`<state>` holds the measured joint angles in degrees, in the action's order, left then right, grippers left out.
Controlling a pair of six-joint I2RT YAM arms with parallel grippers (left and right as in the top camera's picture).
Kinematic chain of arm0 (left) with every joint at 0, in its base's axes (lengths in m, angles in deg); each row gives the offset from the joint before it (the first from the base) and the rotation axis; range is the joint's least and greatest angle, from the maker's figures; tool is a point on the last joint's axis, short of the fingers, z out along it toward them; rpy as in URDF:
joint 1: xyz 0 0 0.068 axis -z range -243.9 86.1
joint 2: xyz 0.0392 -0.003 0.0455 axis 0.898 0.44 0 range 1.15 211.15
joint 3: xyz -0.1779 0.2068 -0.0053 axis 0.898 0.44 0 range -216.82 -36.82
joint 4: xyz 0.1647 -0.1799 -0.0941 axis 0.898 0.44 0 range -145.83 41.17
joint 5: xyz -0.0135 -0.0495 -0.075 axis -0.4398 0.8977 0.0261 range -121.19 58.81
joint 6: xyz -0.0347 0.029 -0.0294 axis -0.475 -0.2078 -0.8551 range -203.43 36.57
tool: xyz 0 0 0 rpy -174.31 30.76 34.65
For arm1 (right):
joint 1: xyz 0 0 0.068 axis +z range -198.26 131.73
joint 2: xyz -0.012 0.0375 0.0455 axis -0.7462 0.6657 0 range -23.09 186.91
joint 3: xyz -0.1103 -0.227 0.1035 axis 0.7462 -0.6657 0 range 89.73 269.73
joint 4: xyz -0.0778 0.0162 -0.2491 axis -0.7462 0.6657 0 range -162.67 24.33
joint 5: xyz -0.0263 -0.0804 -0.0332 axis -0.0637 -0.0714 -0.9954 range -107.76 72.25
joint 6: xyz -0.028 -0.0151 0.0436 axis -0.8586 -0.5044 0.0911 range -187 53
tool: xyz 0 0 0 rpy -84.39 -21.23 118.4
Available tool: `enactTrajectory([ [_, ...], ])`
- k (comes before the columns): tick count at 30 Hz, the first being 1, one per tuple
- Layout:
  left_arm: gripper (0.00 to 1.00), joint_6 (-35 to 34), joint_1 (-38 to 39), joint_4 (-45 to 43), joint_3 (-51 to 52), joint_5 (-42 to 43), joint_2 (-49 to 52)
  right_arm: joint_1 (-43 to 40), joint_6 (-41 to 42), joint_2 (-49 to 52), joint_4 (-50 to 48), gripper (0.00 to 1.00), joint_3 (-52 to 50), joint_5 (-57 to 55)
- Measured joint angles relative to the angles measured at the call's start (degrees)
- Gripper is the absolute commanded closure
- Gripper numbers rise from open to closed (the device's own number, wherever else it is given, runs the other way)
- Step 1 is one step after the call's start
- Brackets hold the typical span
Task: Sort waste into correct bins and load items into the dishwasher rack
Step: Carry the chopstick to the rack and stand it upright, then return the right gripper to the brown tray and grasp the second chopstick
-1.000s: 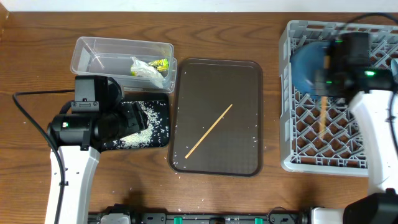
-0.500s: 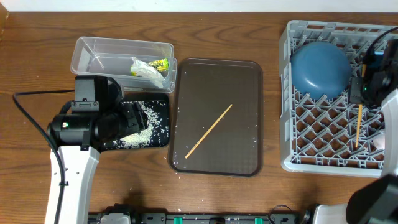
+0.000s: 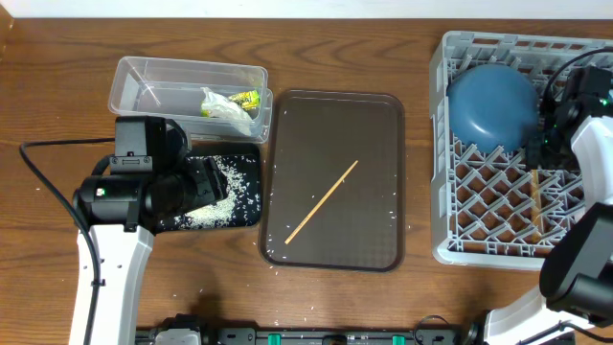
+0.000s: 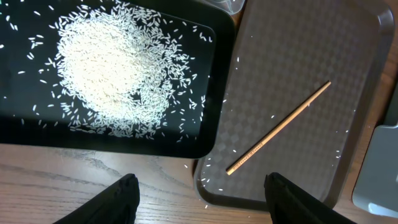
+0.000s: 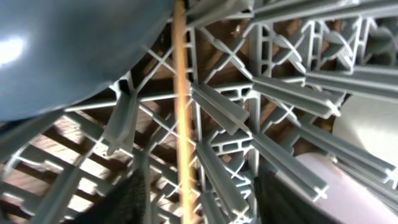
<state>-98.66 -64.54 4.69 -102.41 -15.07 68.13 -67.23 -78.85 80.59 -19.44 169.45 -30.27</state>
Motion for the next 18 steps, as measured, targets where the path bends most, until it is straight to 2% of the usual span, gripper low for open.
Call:
enactTrajectory([
  [9,0.32,0.0,0.0,0.0,0.0,0.0,0.0,1.3,1.0,-3.2,0.8,0.41,1.9,2.4],
  [18,0.33,0.0,0.0,0.0,0.0,0.0,0.0,14.3,4.4,-16.9,-0.9,0.38,5.0,17.6],
])
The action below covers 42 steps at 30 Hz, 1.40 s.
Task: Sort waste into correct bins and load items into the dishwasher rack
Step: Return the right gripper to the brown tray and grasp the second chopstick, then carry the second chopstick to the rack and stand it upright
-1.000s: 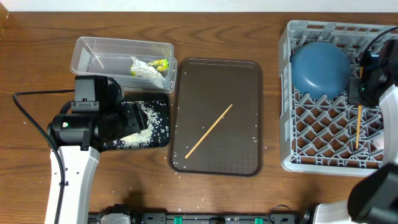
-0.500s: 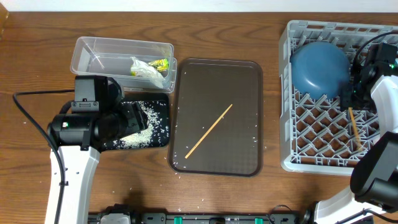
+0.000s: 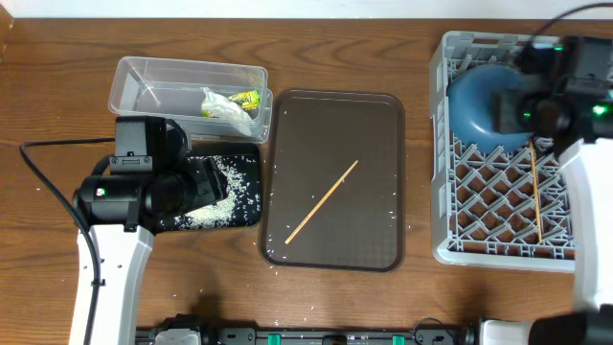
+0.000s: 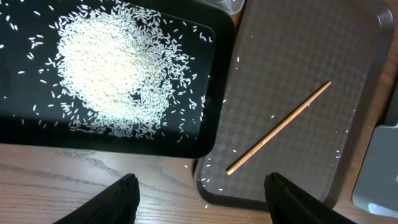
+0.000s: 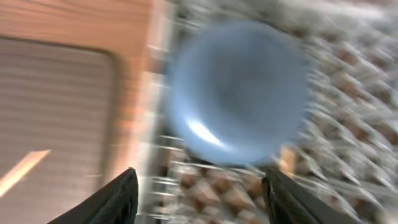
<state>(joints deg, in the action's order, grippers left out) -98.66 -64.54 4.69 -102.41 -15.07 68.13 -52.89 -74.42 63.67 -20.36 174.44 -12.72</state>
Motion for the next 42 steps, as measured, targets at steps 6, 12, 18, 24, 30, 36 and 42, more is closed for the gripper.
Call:
enactTrajectory([
  [6,0.32,0.0,0.0,0.0,0.0,0.0,0.0,13.6,7.0,2.2,0.1,0.38,-0.7,4.7],
  [12,0.33,0.0,0.0,0.0,0.0,0.0,0.0,24.3,16.3,9.3,0.1,0.42,-2.8,6.0],
  [18,0.33,0.0,0.0,0.0,0.0,0.0,0.0,34.0,26.5,20.0,-0.1,0.45,-3.5,5.9],
  [24,0.33,0.0,0.0,0.0,0.0,0.0,0.0,40.5,36.0,28.4,-1.5,0.44,-3.6,3.0],
  [30,0.33,0.0,0.0,0.1,0.0,0.0,0.0,43.1,42.7,31.6,-2.5,0.62,-3.1,-0.5],
  [36,0.33,0.0,0.0,0.1,0.0,0.0,0.0,43.2,45.1,32.1,-1.0,0.86,-2.9,-5.0],
  [42,0.33,0.0,0.0,0.2,0.0,0.0,0.0,40.7,45.7,32.1,0.5,0.99,-2.9,-6.9],
])
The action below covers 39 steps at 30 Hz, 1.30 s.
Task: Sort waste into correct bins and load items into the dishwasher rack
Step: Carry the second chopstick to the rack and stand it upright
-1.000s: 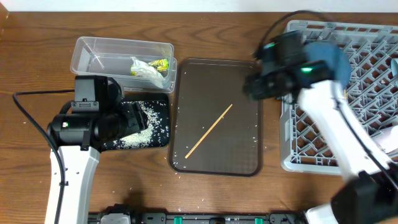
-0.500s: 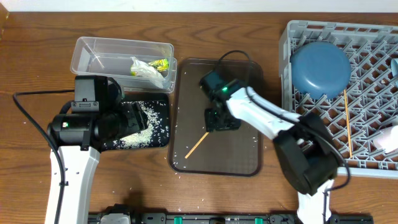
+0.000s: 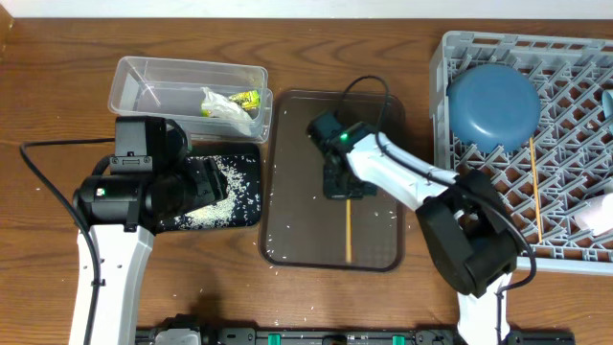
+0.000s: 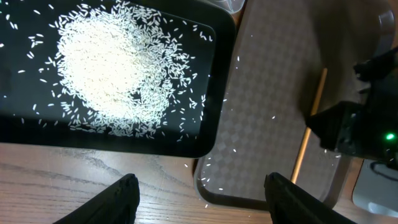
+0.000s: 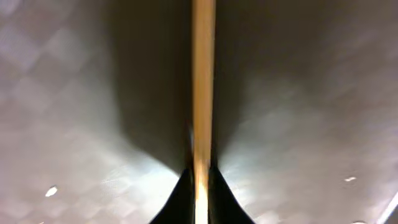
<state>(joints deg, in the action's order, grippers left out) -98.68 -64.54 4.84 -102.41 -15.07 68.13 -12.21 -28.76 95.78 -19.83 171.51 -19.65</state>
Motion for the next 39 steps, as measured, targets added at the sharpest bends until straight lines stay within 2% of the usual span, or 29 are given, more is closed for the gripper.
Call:
enactTrajectory([
  [3,0.33,0.0,0.0,0.0,0.0,0.0,0.0,-2.3,-1.6,-0.2,0.1,0.99,0.0,0.9],
  [9,0.33,0.0,0.0,0.0,0.0,0.0,0.0,-8.4,-11.1,-3.8,1.0,0.99,-0.8,1.4],
  [15,0.32,0.0,0.0,0.0,0.0,0.0,0.0,-17.4,-22.7,-19.5,5.0,0.99,-0.6,3.6],
  [19,0.32,0.0,0.0,0.0,0.0,0.0,0.0,-26.6,-30.3,-29.9,5.4,0.99,0.4,2.6],
  [22,0.32,0.0,0.0,0.0,0.0,0.0,0.0,-34.2,-34.3,-33.7,5.4,0.99,0.9,-0.3],
  [28,0.32,0.0,0.0,0.0,0.0,0.0,0.0,-46.8,-42.8,-31.4,4.9,0.99,0.9,-5.4],
  [32,0.33,0.0,0.0,0.0,0.0,0.0,0.0,-51.9,-48.6,-27.1,4.3,0.99,0.9,-7.3],
  [37,0.32,0.0,0.0,0.0,0.0,0.0,0.0,-54.9,-51.5,-22.0,3.6,0.99,0.9,-8.8],
  [38,0.32,0.0,0.0,0.0,0.0,0.0,0.0,-55.3,-51.8,-20.9,3.3,0.96,0.9,-9.0],
  [39,0.32,0.0,0.0,0.0,0.0,0.0,0.0,-55.6,-51.9,-20.0,3.1,0.88,0.9,-9.1],
])
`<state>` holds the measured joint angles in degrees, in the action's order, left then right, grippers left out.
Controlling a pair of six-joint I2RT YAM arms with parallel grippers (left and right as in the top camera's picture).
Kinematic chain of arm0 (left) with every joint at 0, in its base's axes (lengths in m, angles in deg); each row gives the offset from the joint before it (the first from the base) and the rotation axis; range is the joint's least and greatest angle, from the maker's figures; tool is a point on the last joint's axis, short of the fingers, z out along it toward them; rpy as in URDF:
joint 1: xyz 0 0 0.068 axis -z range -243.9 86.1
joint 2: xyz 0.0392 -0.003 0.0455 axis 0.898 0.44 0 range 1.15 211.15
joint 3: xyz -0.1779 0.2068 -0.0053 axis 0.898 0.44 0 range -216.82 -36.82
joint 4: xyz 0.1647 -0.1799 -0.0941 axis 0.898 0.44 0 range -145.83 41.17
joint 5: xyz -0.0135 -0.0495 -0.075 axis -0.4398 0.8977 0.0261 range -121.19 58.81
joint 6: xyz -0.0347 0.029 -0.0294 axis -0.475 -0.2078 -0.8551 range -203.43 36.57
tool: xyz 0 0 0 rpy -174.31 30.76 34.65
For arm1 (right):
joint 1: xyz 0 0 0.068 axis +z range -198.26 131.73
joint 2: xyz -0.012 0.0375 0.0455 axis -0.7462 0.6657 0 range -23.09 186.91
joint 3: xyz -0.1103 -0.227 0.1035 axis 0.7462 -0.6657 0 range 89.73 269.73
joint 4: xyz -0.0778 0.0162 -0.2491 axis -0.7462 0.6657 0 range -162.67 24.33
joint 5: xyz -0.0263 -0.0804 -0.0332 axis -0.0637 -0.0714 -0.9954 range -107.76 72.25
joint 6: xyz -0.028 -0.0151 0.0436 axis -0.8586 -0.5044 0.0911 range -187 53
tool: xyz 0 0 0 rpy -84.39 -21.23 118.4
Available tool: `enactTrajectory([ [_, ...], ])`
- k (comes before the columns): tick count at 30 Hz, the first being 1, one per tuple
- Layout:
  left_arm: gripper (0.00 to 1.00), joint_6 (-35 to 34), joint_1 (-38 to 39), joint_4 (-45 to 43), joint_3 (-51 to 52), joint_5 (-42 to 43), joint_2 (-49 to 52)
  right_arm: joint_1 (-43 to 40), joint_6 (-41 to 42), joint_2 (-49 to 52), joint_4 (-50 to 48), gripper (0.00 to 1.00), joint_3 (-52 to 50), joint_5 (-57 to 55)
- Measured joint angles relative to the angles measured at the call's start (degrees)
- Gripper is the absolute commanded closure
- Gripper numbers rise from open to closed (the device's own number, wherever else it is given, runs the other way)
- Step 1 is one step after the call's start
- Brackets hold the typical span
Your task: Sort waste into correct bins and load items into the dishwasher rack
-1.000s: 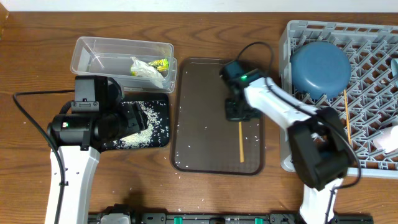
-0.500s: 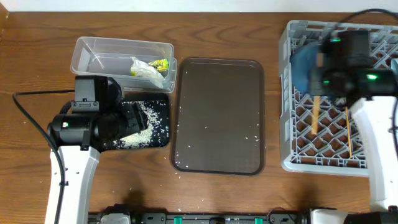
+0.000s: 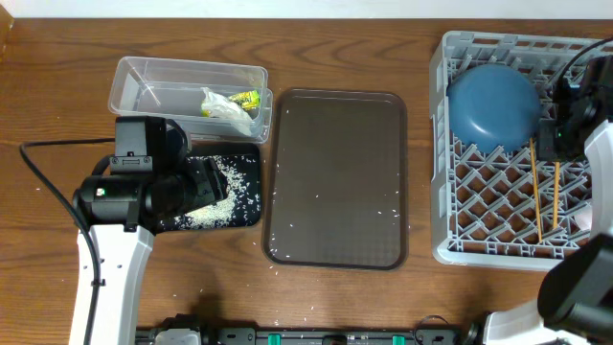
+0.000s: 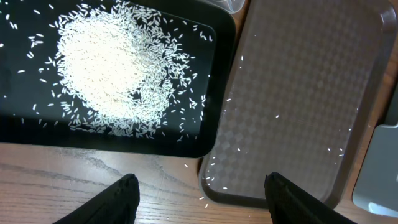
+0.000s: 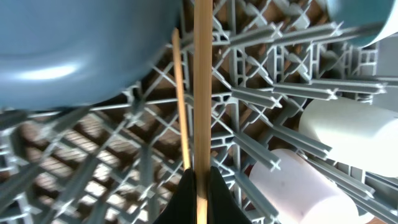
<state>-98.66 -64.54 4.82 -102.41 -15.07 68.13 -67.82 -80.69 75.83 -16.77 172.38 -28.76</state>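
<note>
My right gripper [image 5: 200,177] is shut on a wooden chopstick [image 5: 203,87], holding it over the grey dishwasher rack [image 3: 450,240]. In the overhead view this chopstick [image 3: 556,192] is parallel to another chopstick [image 3: 534,192] that rests in the rack grid. A blue bowl [image 3: 491,103] lies upside down in the rack's far left corner. My left gripper [image 4: 199,199] is open over the table edge. It is beside the black tray [image 3: 239,163] of spilled rice and holds nothing.
The brown serving tray [image 3: 335,177] in the middle carries only scattered rice grains. A clear bin [image 3: 182,86] with wrappers stands at the back left. White cups [image 5: 348,130] lie in the rack's right side.
My right gripper was shut on the chopstick on the brown tray. It now holds that chopstick over the rack, beside the first one. The left arm has not moved.
My right gripper was open over the rack above one chopstick lying there, while a second lay slantwise on the brown tray. Then it was near the bowl, still open. Then it was shut on the tray's chopstick. Now that chopstick is at the rack.
</note>
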Motion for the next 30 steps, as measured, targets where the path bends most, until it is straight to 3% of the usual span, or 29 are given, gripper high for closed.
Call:
enactTrajectory([
  [3,0.32,0.0,0.0,0.0,0.0,0.0,0.0,-0.4,-0.1,2.6,-0.5,0.59,0.0,-0.4],
  [5,0.32,0.0,0.0,0.0,0.0,0.0,0.0,-0.4,0.5,3.5,-0.9,0.46,0.0,-0.3],
  [7,0.32,0.0,0.0,0.0,0.0,0.0,0.0,-0.4,0.9,3.6,-1.1,0.44,-0.1,-0.4],
  [11,0.21,0.0,0.0,0.0,0.0,0.0,0.0,-0.4,1.5,3.2,-0.7,0.37,0.0,1.4],
  [16,0.1,0.1,0.0,0.1,0.0,-0.1,0.0,-0.4,3.3,-1.3,2.0,0.29,0.0,12.8],
  [19,0.09,0.5,0.0,0.7,0.0,-0.5,0.0,-0.4,3.9,-6.2,5.4,0.28,0.2,20.7],
  [23,0.09,2.0,0.0,2.3,0.0,-1.1,0.0,-0.4,4.9,-10.3,10.8,0.19,0.6,25.1],
  [26,0.09,3.8,0.0,4.5,0.0,-1.1,0.0,-0.4,5.6,-11.6,13.9,0.01,0.5,26.4],
  [30,0.09,6.1,0.0,5.6,0.4,-1.6,-0.9,-0.4,6.0,-15.8,12.1,0.01,-3.2,27.2],
])
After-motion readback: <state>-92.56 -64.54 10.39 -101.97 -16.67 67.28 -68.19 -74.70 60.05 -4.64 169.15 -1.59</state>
